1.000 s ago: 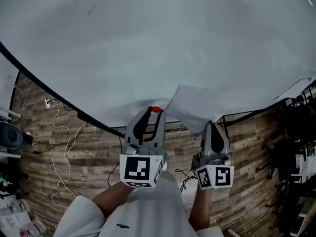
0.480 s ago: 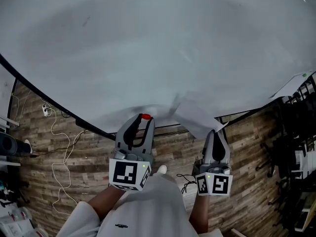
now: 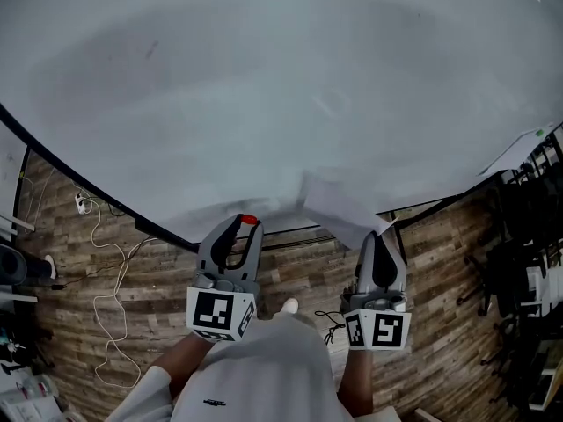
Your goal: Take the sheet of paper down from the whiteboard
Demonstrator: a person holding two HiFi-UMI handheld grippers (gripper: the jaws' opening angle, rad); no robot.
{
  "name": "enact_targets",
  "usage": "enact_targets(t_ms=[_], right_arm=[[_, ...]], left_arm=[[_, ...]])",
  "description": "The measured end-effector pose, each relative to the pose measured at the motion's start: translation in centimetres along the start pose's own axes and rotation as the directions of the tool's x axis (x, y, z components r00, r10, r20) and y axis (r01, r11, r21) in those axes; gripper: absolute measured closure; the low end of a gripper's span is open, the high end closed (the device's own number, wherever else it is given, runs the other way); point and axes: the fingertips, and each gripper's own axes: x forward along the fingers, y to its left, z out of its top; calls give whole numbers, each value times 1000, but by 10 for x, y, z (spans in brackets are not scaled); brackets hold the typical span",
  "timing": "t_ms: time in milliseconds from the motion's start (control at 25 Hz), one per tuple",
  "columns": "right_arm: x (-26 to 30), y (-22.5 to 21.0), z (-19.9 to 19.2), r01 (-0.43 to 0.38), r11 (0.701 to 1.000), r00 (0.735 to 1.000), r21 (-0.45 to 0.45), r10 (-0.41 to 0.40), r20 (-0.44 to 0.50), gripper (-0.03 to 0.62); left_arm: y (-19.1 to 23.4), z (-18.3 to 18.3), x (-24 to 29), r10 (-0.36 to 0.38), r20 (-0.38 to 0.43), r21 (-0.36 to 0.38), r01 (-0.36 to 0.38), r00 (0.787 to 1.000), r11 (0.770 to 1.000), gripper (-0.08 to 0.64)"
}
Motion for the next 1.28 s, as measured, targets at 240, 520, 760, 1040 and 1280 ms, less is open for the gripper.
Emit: enact_targets(t_ms=[240, 520, 760, 1040, 1280], right_arm=[[4, 2, -1, -8, 1000, 1000, -3, 8, -4, 581], [7, 1, 0, -10, 1000, 1000, -3, 10, -9, 581], [9, 1, -5, -11, 1000, 1000, -2, 11, -18, 581], [9, 0, -6, -13, 1000, 1000, -1, 13, -20, 581], [8, 0, -5, -14, 1000, 1000, 4, 14, -25, 581]], left_arm=[[3, 1, -1, 2, 14, -10, -2, 1000, 1000, 440], [2, 4, 2, -2, 19, -14, 3, 1000, 1000, 440], [1, 0, 3, -3, 12, -17, 4, 1000, 1000, 440], [-2, -1, 3, -6, 8, -22, 6, 1000, 1000, 440], [-5, 0, 2, -9, 9, -29, 9, 1000, 1000, 440]])
